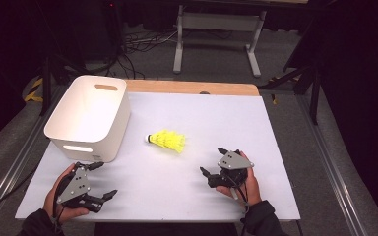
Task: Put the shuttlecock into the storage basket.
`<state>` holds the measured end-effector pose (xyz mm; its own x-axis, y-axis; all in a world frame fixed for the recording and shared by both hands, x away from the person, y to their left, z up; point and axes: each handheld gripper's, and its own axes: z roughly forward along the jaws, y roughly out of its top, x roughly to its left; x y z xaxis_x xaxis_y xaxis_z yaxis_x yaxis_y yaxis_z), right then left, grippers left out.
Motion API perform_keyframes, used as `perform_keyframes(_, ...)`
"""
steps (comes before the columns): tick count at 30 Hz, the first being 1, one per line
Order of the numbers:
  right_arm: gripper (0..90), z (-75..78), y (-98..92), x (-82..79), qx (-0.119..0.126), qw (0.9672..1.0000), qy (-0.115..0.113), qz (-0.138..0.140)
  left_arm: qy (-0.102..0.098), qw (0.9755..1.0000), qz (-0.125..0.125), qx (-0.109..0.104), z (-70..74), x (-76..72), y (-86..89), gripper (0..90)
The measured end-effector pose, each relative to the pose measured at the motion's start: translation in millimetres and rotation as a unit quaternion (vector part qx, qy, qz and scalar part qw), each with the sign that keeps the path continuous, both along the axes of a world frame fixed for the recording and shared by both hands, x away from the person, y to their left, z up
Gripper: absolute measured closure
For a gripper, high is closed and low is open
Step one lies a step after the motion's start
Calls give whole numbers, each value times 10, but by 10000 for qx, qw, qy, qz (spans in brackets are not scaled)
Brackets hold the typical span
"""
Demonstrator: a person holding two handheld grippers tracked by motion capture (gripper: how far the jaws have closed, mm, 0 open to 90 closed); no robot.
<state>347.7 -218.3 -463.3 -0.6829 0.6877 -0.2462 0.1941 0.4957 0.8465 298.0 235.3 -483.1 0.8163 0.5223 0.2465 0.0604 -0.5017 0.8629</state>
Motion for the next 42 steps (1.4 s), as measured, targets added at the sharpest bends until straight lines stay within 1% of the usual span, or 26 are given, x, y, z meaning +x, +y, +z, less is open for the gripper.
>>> perform_keyframes(2,128,7,26,31,23,10000,-6,-16,37,10000,13,-37,-5,9,1,66)
perform_keyframes(6,127,16,102,84,-39,10000,-28,3,20,10000,12,11,-5,8,-2,66)
perform_keyframes(9,127,31,177,124,-17,10000,-43,70,38,10000,10,8,-10,11,-9,66)
perform_keyframes(11,127,35,197,133,-40,9999,-52,86,40,10000,7,14,-10,8,-10,66)
perform_keyframes(12,129,39,240,150,-57,9999,-52,119,43,10000,-3,24,-11,7,-10,66)
perform_keyframes(15,134,43,271,161,-100,9998,-82,130,57,10000,-6,-16,-14,8,-2,66)
perform_keyframes(16,135,50,296,173,-70,9998,-99,165,59,10000,-14,-19,-14,10,-1,66)
perform_keyframes(21,140,56,370,209,-116,9996,-96,254,68,10000,-25,13,-19,13,-6,66)
perform_keyframes(23,146,54,390,225,-143,9995,-108,242,43,10000,-40,11,-17,11,-5,66)
perform_keyframes(26,152,54,410,247,-167,9995,-154,214,72,10000,-30,15,-20,10,-4,66)
perform_keyframes(27,154,53,416,259,-129,9996,-121,224,74,10000,-34,17,-22,15,-2,66)
perform_keyframes(31,161,35,486,314,-150,9994,1,301,96,9999,-52,7,-28,21,-4,66)
perform_keyframes(33,169,30,507,323,-149,9993,31,335,83,9999,-50,49,-28,20,-8,66)
perform_keyframes(35,178,14,573,345,-129,9988,151,450,109,9999,-58,28,-32,17,-14,66)
perform_keyframes(36,191,10,595,353,-140,9986,174,482,93,9999,-54,54,-31,20,-12,66)
perform_keyframes(37,211,-1,635,369,-160,9983,242,514,92,9999,-54,62,-32,21,-13,66)
perform_keyframes(38,227,-23,691,397,-193,9976,361,558,101,9999,-59,58,-33,20,-14,66)
perform_keyframes(39,227,-23,691,397,-193,9976,361,558,99,9999,-64,63,-33,22,-14,66)
perform_keyframes(41,233,-50,747,439,-221,9967,509,598,96,9999,-65,67,-35,24,-13,66)
perform_keyframes(42,235,-64,778,466,-194,9960,598,631,105,9999,-70,60,-36,24,-13,66)
